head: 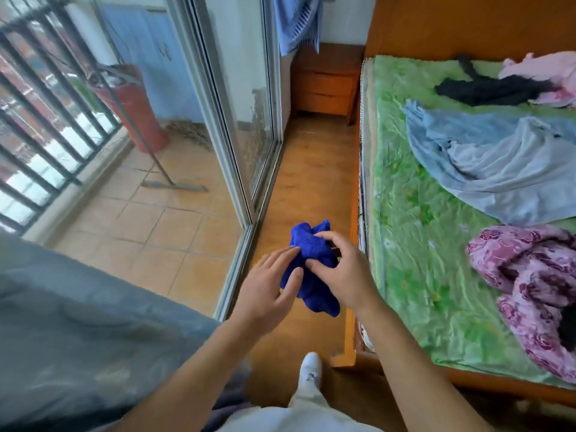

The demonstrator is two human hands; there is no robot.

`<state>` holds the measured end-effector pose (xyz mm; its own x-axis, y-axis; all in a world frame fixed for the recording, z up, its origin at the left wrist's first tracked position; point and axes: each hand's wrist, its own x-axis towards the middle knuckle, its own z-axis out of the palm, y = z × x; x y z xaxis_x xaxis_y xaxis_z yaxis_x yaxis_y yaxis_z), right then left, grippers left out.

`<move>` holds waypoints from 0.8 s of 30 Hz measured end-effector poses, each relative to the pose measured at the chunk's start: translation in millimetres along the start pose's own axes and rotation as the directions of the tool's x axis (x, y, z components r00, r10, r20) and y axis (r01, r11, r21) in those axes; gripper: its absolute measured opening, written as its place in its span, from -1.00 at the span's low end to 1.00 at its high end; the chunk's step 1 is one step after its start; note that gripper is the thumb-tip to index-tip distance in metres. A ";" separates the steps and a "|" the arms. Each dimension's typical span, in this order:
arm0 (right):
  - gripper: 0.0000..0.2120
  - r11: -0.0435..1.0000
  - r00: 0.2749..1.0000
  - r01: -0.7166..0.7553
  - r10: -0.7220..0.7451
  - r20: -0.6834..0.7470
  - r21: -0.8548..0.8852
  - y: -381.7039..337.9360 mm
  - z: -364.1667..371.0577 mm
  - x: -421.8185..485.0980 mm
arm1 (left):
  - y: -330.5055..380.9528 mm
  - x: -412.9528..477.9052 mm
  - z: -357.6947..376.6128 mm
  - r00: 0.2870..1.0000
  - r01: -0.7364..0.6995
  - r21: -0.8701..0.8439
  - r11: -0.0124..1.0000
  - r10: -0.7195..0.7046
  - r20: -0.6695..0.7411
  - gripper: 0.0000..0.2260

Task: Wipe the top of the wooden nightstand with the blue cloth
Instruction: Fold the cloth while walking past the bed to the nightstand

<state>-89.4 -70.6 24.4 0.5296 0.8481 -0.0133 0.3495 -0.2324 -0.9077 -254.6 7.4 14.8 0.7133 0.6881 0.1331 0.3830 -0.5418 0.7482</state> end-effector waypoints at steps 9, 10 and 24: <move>-0.62 0.996 0.996 0.088 -0.088 -0.006 0.004 -31.2 -16.8 127.2 | -9.7 123.0 -33.6 0.996 -0.061 0.097 0.993 0.067 -0.058 -0.55; -0.62 0.996 0.996 0.088 -0.088 -0.010 -0.005 -29.4 -16.3 140.0 | -14.0 134.8 -34.0 0.997 -0.056 0.086 0.995 0.061 -0.054 -0.55; -0.59 0.977 0.998 -0.007 -0.005 -0.055 -0.211 -18.9 -15.3 367.4 | -103.2 365.9 -32.8 0.992 -0.084 -0.025 0.996 0.086 0.092 -0.54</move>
<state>110.5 238.1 43.1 0.5694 0.8219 0.0143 0.5011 -0.3332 -0.7986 -52.3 330.9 7.6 0.7948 0.5913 0.1365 0.3070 -0.5858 0.7501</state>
